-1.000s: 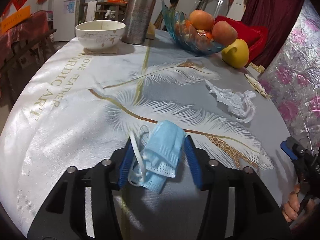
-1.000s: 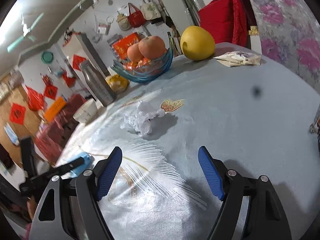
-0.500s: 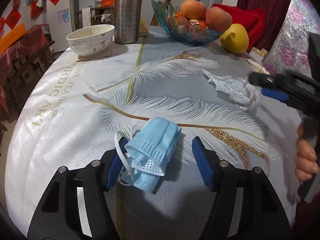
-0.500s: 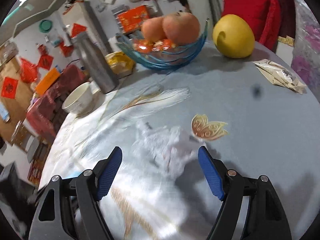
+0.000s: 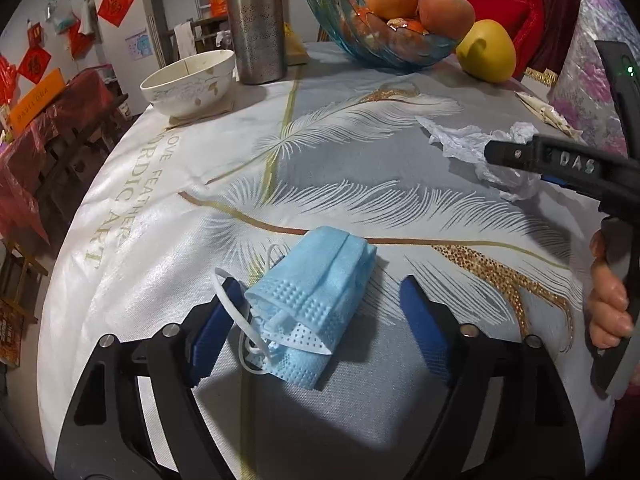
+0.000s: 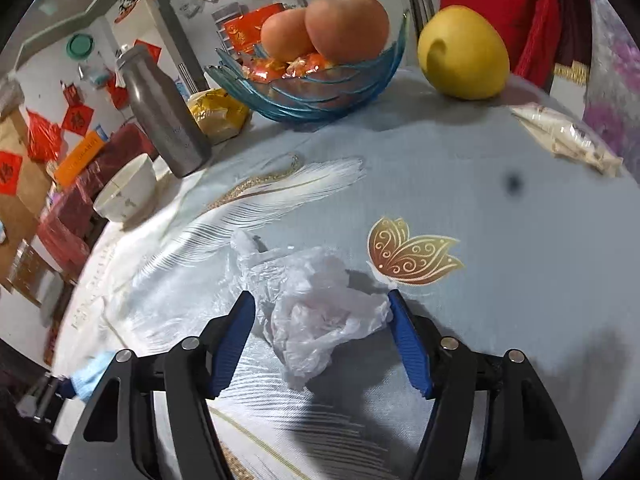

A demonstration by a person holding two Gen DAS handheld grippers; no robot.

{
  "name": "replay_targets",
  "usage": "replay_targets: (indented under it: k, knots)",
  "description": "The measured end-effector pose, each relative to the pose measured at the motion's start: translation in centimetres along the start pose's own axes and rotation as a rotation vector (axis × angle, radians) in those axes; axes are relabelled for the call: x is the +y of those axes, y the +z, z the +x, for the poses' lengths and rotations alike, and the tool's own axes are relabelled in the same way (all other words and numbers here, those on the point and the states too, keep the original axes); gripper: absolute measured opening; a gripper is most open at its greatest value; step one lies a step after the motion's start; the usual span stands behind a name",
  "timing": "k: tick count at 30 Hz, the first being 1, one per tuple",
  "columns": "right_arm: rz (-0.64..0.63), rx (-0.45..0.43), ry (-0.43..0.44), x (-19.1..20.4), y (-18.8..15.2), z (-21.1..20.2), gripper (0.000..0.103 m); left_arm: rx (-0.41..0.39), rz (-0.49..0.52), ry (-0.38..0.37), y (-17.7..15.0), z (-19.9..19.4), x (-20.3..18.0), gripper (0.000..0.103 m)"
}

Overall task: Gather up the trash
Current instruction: 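Grasp the blue face mask with the left tool, then grasp the crumpled white plastic bag with the right tool while the left tool holds the mask, then carry the mask into the wastebasket and open the left tool while the right tool carries the bag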

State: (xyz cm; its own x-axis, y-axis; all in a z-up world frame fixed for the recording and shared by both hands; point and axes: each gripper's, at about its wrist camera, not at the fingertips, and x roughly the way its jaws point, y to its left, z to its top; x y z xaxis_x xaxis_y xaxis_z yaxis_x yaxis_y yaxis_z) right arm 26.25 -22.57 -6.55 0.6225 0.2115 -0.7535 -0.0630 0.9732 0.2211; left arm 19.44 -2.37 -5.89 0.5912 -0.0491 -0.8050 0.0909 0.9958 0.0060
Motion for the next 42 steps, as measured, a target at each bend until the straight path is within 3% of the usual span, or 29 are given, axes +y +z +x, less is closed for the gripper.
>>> replay_targets:
  k: [2, 4, 6, 9, 15, 18, 27, 32, 42]
  knots:
    - [-0.005, 0.001, 0.007, 0.1, -0.1, 0.0, 0.035, -0.014, -0.034, -0.003, 0.0, -0.3, 0.7, 0.065]
    - [0.015, 0.014, 0.042, -0.1, -0.1, 0.1, 0.021, -0.028, -0.067, -0.025, -0.1, -0.5, 1.4, 0.050]
    - [0.025, 0.001, 0.042, -0.3, -0.1, -0.2, 0.019, -0.040, -0.095, -0.061, -0.1, -0.7, 1.9, 0.036]
    - [0.022, -0.029, 0.036, -0.3, 0.0, -1.1, 0.018, -0.059, -0.117, -0.126, -0.1, -1.0, 2.4, 0.028]
    - [0.018, -0.064, 0.054, -0.1, -0.3, -2.7, 0.018, -0.227, -0.179, -0.169, -1.3, -4.2, 3.7, 0.027]
    - [0.000, -0.070, 0.056, 0.3, -0.6, -3.1, 0.018, -0.262, -0.189, -0.160, -1.9, -5.2, 3.8, 0.027]
    - [-0.064, -0.085, 0.062, 2.3, -1.8, -4.1, 0.018, -0.391, -0.074, -0.058, -4.8, -9.7, 1.6, 0.027]
    - [-0.105, -0.105, 0.054, 3.3, -2.5, -4.8, 0.018, -0.434, -0.055, -0.046, -6.0, -11.5, 1.2, 0.027]
    - [-0.096, -0.173, 0.095, 3.4, -4.3, -7.8, 0.018, -0.549, -0.023, 0.049, -8.9, -15.7, 1.6, 0.027]
